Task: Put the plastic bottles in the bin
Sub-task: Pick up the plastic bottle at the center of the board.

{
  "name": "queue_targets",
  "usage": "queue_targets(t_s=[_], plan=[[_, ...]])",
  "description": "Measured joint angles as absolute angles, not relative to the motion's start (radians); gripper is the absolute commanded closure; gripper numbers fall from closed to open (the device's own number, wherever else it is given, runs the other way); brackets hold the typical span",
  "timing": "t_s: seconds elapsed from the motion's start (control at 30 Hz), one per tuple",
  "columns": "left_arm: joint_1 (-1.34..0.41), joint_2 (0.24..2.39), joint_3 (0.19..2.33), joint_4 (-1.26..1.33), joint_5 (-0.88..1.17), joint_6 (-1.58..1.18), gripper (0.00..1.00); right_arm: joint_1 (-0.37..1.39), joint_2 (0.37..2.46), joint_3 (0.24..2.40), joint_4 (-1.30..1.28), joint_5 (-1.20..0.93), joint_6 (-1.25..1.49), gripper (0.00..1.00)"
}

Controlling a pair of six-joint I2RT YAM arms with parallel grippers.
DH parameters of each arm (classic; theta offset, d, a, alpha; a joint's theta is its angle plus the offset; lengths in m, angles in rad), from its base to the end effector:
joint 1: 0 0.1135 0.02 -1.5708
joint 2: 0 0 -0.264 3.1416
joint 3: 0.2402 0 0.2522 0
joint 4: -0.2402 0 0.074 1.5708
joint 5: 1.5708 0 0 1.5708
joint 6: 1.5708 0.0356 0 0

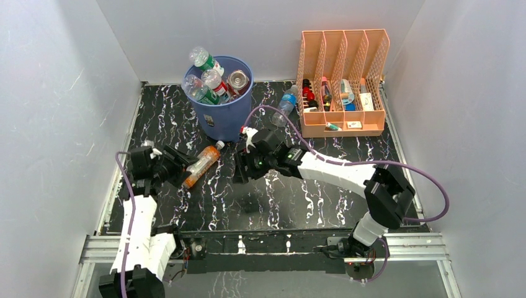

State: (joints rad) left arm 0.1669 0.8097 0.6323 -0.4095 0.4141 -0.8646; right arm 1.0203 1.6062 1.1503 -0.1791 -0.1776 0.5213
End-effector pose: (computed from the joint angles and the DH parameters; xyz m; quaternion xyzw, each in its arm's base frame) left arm 0.1783 0.0155 0.2615 -0.3409 0.7983 -0.3283 0.3725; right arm 0.1848 0.3131 0.2587 -0.2583 0.8516 0.3698 0.2671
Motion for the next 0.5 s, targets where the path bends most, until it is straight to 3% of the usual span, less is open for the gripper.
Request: queue_targets(t_s=[0.17, 0.33, 0.43, 0.5], plan=[[0.167, 0.685, 0.518, -0.481, 0.426, -0.956, 0.36, 0.980, 1.605, 1.150, -0.183, -0.212, 0.516, 0.30], [0.167, 0.582, 0.486, -0.526, 0.413, -1.015, 0.22, 0.968, 1.605, 1.148, -0.183, -0.244, 0.515, 0.30], [0.167, 0.609, 0.478, -0.519, 0.399, -1.030, 0.02, 0.964, 1.603, 1.147, -0.183, -0.259, 0.516, 0.30], [0.167, 0.659, 0.461, -0.504, 0.388, -1.038, 0.02, 0.962, 1.600, 1.143, -0.180, -0.266, 0.515, 0.30]])
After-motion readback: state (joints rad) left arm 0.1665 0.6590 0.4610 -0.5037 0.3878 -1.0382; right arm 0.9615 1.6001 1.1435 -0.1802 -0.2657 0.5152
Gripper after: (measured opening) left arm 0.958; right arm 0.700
